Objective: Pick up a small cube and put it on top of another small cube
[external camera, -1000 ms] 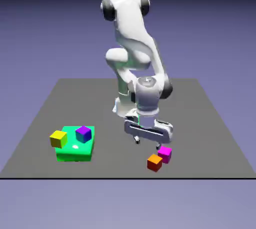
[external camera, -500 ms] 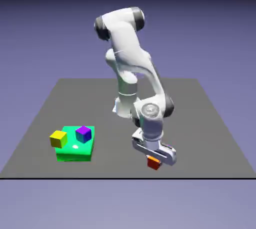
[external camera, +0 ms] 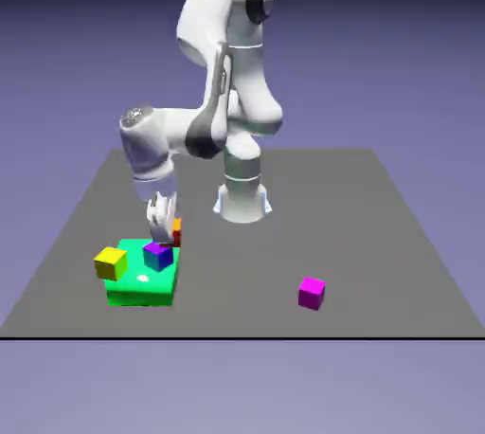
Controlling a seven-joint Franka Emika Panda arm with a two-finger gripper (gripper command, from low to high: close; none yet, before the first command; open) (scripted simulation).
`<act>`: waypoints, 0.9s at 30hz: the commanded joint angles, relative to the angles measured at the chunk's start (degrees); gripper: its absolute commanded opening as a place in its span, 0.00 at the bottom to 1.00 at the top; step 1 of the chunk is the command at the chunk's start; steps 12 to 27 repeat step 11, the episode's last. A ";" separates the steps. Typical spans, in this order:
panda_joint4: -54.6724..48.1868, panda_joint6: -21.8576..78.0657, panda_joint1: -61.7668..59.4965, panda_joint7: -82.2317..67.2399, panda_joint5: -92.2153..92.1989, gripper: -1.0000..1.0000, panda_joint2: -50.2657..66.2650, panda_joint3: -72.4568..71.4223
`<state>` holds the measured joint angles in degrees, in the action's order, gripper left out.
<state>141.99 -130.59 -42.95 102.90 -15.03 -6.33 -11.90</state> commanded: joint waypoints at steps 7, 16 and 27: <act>3.31 -11.11 0.88 -0.69 -1.49 0.00 7.64 -0.53; 1.96 -6.14 0.45 -0.31 -0.99 1.00 4.06 -0.12; 1.96 -6.14 0.45 -0.31 -0.99 1.00 4.06 -0.12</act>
